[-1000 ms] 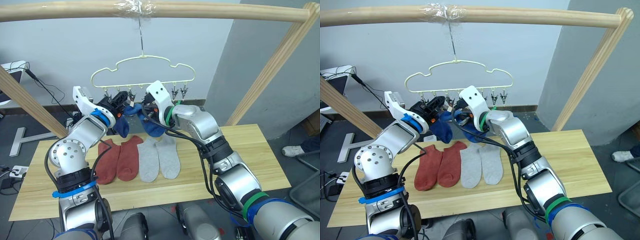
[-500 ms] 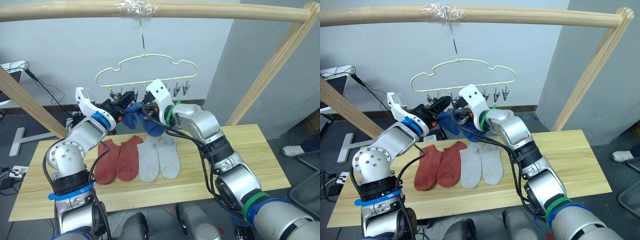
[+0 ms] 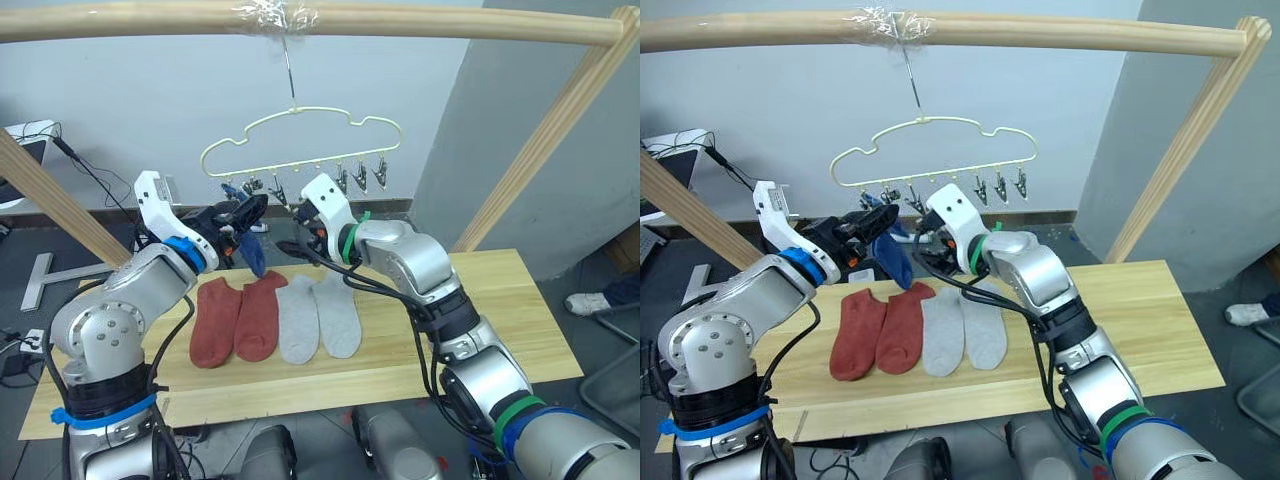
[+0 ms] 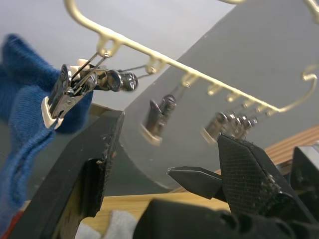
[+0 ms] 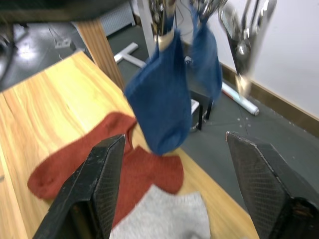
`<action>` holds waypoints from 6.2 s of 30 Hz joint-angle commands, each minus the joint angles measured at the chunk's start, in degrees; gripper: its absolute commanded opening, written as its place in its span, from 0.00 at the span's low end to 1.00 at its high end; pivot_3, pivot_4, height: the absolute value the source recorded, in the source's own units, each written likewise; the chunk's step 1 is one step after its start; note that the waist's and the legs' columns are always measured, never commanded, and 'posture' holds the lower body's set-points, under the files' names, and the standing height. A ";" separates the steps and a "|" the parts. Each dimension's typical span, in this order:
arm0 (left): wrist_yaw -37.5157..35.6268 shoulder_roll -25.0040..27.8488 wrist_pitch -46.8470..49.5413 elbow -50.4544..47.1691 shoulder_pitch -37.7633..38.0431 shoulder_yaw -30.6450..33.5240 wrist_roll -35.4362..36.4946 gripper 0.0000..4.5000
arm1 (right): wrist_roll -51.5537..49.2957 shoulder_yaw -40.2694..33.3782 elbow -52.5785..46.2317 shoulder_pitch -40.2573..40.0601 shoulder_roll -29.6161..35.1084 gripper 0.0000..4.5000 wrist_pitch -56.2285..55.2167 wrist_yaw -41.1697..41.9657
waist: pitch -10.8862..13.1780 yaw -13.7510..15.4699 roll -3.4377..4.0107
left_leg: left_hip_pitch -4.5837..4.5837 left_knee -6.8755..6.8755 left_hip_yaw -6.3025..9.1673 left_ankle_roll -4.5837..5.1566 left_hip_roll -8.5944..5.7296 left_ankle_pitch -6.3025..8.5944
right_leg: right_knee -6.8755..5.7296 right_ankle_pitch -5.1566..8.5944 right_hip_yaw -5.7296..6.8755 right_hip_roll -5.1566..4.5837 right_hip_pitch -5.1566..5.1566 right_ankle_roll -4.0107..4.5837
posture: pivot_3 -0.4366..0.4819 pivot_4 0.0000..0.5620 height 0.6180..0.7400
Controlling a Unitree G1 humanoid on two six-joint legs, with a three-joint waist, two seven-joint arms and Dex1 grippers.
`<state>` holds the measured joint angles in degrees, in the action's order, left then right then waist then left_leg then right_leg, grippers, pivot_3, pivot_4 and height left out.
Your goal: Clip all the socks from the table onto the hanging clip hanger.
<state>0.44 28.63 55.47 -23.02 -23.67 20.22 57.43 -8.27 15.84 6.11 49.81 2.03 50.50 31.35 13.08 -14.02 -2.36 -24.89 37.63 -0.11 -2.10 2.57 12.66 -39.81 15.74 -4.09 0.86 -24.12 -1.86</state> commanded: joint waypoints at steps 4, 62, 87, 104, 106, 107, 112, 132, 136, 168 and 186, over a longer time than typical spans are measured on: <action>-4.88 5.13 -7.53 -4.36 3.56 -4.98 -12.58 0.76 | -3.13 -1.84 -12.35 -4.63 5.49 0.76 2.65 2.71 | 0.00 0.12 0.00 | 0.01 -0.02 -0.02 0.00 0.00 0.00 | 0.03 0.03 0.00 0.00 0.00 -0.04 | 0.21 0.33 1.00; -5.31 -16.14 -29.15 14.45 -3.55 -19.03 -50.41 0.63 | -32.06 -19.47 -32.56 -12.87 36.37 0.77 -1.17 17.05 | -0.02 -0.48 0.00 | 0.07 -0.59 -0.19 0.08 -0.04 -0.05 | 0.70 -0.01 -0.02 0.03 0.10 0.02 | 0.09 0.37 1.00; -3.96 -17.50 -35.60 27.40 -11.78 -15.53 -51.65 0.63 | -34.13 -20.68 -35.87 -15.76 36.71 0.77 0.49 11.60 | -0.02 -2.20 0.00 | 0.06 -0.57 -0.22 0.08 -0.07 -0.05 | 0.69 -0.02 0.01 0.02 0.12 0.01 | 0.02 0.37 1.00; -5.66 -17.42 -30.72 25.38 -14.42 -10.65 -45.76 0.63 | -34.54 -20.22 -37.21 -17.66 36.15 0.77 0.29 9.27 | -0.02 -5.00 0.01 | 0.08 -0.58 -0.21 0.08 -0.06 -0.05 | 0.62 -0.01 0.02 0.03 0.12 0.00 | 0.02 0.38 1.00; -5.61 -17.44 -29.40 24.92 -14.53 -9.58 -44.39 0.63 | -34.53 -20.19 -37.31 -17.86 35.92 0.77 0.26 8.98 | -0.02 -5.09 0.01 | 0.08 -0.57 -0.22 0.08 -0.06 -0.05 | 0.62 -0.01 0.02 0.03 0.12 -0.01 | 0.02 0.38 1.00; -5.65 -17.52 -28.85 24.72 -14.60 -9.01 -43.62 0.63 | -34.54 -20.18 -37.42 -17.97 35.83 0.77 0.23 8.87 | -0.03 -5.10 0.01 | 0.08 -0.57 -0.22 0.09 -0.06 -0.05 | 0.62 -0.01 0.02 0.03 0.12 -0.01 | 0.02 0.38 1.00; -5.92 -17.35 -26.24 23.80 -14.77 -7.15 -40.52 0.63 | -34.64 -20.14 -37.87 -18.68 35.51 0.77 0.02 8.24 | -0.02 -5.11 0.01 | 0.09 -0.57 -0.20 0.09 -0.06 -0.05 | 0.61 0.01 0.02 0.03 0.12 -0.03 | 0.02 0.38 1.00; -8.42 -12.54 -27.36 20.15 -9.55 -11.04 -44.24 0.63 | -34.42 -19.53 -38.14 -19.05 34.60 0.77 -0.14 6.99 | -0.02 -5.08 0.01 | 0.10 -0.58 -0.21 0.09 -0.05 -0.05 | 0.60 -0.01 0.00 0.03 0.12 0.00 | 0.02 0.39 1.00; -9.02 -12.14 -32.16 21.49 -7.90 -12.73 -46.97 0.63 | -34.28 -19.53 -38.21 -19.23 34.38 0.77 -0.17 6.87 | -0.02 -5.09 0.01 | 0.10 -0.57 -0.21 0.09 -0.05 -0.06 | 0.56 -0.01 -0.01 0.03 0.12 -0.01 | 0.02 0.39 1.00; -4.41 -16.47 -44.95 28.49 -8.48 -11.78 -51.01 0.63 | -34.57 -19.83 -38.31 -19.28 35.65 0.77 0.75 7.16 | -0.02 -5.11 0.01 | 0.11 -0.56 -0.22 0.11 -0.06 -0.07 | 0.52 0.02 -0.01 0.03 0.12 -0.06 | 0.02 0.39 1.00; -3.50 -17.02 -40.79 28.77 -10.82 -10.62 -49.83 0.23 | -34.47 -19.77 -38.69 -19.98 35.61 0.77 0.89 6.79 | -0.02 -5.15 0.01 | 0.12 -0.56 -0.22 0.11 -0.06 -0.07 | 0.49 0.12 0.00 0.03 0.12 -0.23 | 0.01 0.39 1.00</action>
<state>-3.16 11.54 14.74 7.10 -33.39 9.26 6.99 -41.80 -3.11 -30.26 29.91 37.05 51.74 38.39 13.06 -19.17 -2.34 -24.77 37.07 -0.33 -1.99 2.51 12.59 -39.31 15.86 -4.09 0.89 -24.01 -2.09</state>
